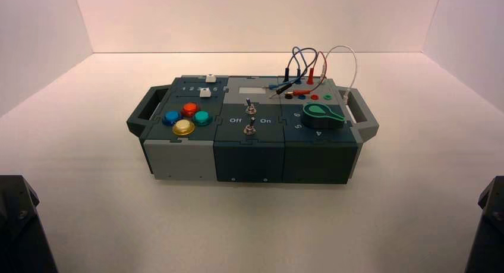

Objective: Push the yellow button with the right gripper.

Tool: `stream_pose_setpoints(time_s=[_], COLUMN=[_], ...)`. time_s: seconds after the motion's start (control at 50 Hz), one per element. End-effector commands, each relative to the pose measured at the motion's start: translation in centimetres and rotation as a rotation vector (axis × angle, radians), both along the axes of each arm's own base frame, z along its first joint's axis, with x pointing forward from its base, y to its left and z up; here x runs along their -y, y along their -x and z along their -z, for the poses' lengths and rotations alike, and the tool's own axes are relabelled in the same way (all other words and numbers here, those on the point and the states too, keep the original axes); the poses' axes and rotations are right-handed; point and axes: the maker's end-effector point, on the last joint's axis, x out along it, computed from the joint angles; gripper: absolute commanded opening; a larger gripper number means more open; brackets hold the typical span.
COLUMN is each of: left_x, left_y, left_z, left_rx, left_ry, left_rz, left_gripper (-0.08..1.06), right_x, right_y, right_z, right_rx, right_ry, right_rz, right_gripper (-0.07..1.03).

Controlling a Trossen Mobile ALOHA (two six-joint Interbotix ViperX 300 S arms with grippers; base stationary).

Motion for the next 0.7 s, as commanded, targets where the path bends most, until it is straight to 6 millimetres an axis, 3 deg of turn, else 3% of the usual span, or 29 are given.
stream_pose_setpoints(time_s=[0.02,0.28,0.5,0.7], left_x=[0.0,1.3,5.2,9.0], left_y=[-0.4,-1.8,-1.8,0.1], left_z=[-0.8,1.2,3.5,6.0], left_rx=[-0.003,-0.162,-0.306,-0.446], left_ry=[-0.006,-0.018,-0.092,-0.142], left_rz=[0.0,0.051,0.198,0.351], left_gripper=[-0.03,-0.03,-0.03,-0.03], right_x=[-0.6,-5.3,-11.0,-15.0], right_y=[-0.8,-2.2,-1.6,-0.5], right_z=[-0.7,2.0,4.2,6.2], right_rx=[-0.043,-0.294,-0.439,-0.564], right_ry=[0.017,0.052,0.112,0.182], right_rz=[-0.021,-0.187,-0.378,-0.508], right_gripper=[-0.02,-0.02,-0.02,-0.02])
